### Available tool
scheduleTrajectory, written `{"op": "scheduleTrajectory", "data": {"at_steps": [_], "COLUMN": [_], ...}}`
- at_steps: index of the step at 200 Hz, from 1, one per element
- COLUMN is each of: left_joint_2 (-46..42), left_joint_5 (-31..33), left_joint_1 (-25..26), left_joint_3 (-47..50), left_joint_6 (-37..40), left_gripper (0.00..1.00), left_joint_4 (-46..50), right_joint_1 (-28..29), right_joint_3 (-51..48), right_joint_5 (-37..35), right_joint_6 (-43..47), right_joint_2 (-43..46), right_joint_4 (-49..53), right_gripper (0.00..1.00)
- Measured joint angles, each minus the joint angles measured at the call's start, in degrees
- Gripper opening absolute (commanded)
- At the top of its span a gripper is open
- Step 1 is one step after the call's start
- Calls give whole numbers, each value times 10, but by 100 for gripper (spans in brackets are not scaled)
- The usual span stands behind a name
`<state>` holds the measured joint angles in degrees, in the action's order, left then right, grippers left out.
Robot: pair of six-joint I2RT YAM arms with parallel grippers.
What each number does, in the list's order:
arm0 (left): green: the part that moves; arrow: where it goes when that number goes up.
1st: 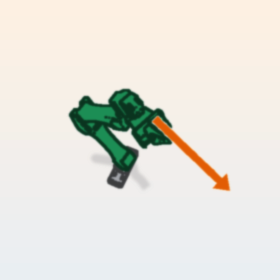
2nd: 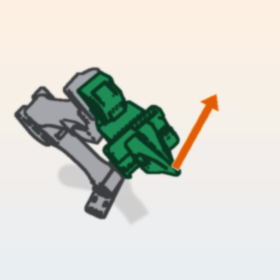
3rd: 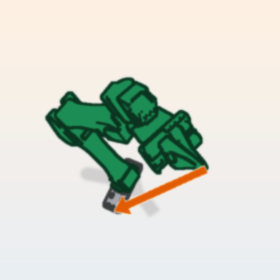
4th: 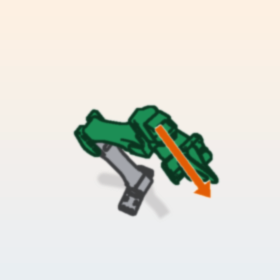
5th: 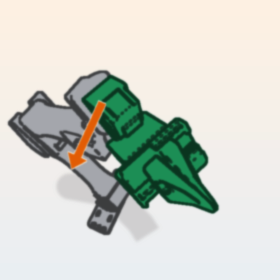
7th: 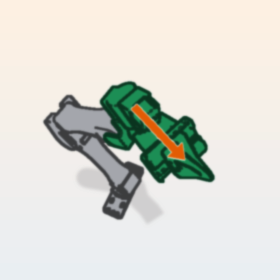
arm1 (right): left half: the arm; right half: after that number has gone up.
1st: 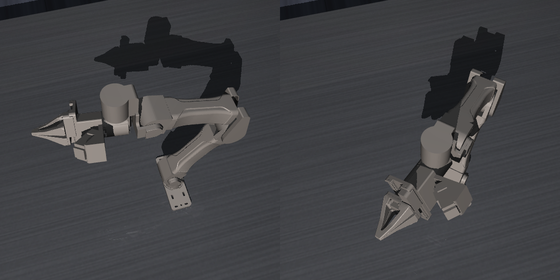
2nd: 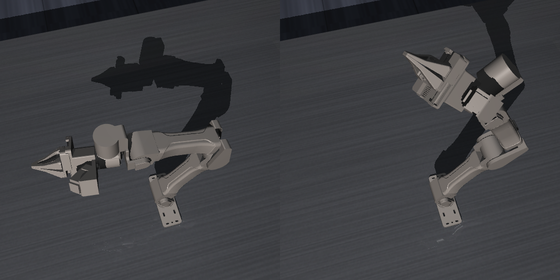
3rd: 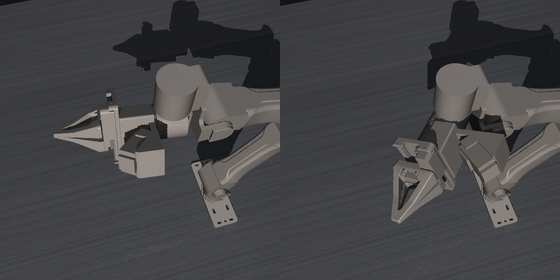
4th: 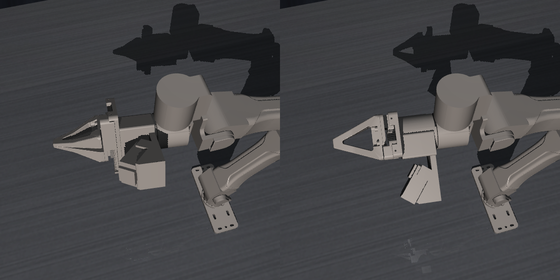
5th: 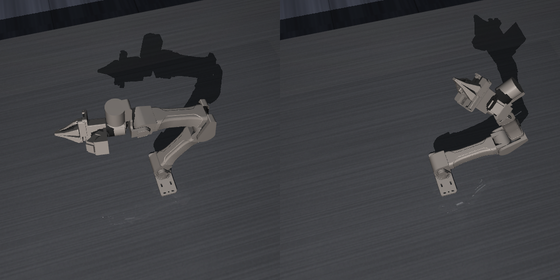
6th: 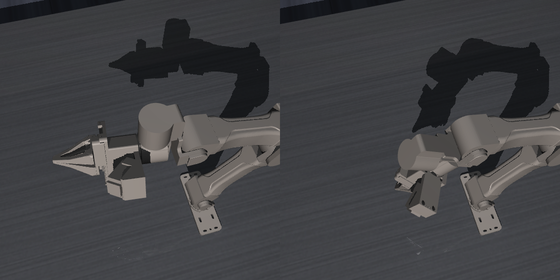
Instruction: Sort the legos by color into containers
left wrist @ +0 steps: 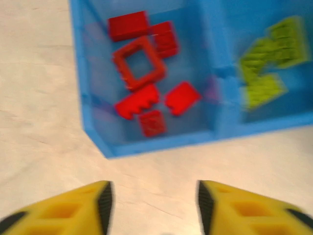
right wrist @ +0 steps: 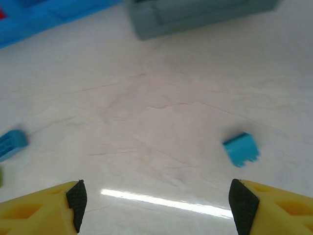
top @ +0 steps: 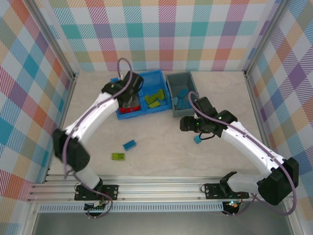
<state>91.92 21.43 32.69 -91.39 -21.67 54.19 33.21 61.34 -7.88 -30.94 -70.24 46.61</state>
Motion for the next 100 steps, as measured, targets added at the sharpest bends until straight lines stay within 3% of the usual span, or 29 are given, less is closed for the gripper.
{"op": "scheduleTrajectory", "data": {"at_steps": [27,45,69,100], "left_joint_2": [-168,-232,-240,-196], "left_joint_5": [-41,-50,-24,15], "left_joint_1": [145,241,348,446], "left_joint_3": [150,232,311,341], "left_joint_6": [-48,-87,-130,-158], "left_gripper": [67,67,67,66], "left_joint_4": [-90,-153,-225,-283], "right_joint_1": [-50,-73,-87,-95], "right_joint_3": [-51,-78,-95,-97], "right_joint_5": [5,18,32,39], "right_joint_6": [-13,-24,-50,-112], "right_joint_2": [-3,-14,-51,-99], "right_joint_4": [7,2,-12,-33], "right_gripper": [82,82,83,83]}}
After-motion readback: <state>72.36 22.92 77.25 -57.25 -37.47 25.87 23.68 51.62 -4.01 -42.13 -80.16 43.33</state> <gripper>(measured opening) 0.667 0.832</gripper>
